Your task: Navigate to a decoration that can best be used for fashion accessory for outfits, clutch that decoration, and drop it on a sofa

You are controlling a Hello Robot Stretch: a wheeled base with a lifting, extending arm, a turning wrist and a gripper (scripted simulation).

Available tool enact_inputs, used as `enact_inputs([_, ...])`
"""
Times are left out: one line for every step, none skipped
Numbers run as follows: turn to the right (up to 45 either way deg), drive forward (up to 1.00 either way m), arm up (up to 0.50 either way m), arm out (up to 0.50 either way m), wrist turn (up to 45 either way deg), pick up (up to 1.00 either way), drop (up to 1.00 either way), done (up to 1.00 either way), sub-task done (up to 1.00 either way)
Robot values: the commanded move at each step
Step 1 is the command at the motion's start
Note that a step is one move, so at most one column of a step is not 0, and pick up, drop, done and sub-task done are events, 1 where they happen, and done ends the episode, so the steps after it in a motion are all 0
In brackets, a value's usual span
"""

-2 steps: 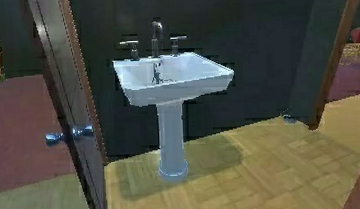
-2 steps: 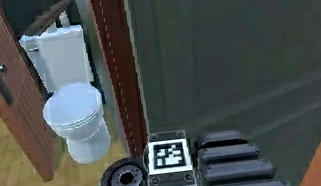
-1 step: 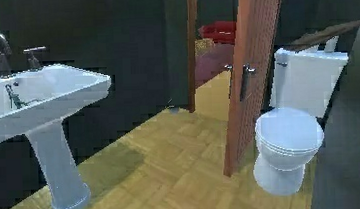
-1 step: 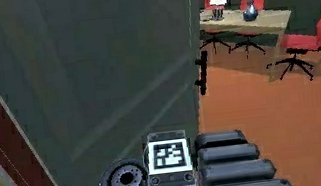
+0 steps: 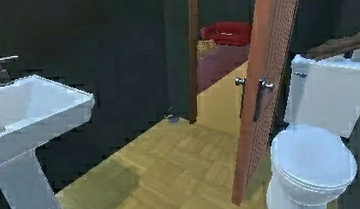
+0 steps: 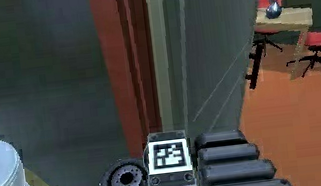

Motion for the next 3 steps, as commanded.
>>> enact_inputs([21.0,0.00,0.00,0.00,0.0,0.00,0.00,0.00,0.00])
enact_inputs([0.0,0.10,0.00,0.00,0.0,0.00,0.00,0.00,0.00])
enact_inputs([-18.0,0.00,0.00,0.00,0.0,0.00,0.00,0.00,0.00])
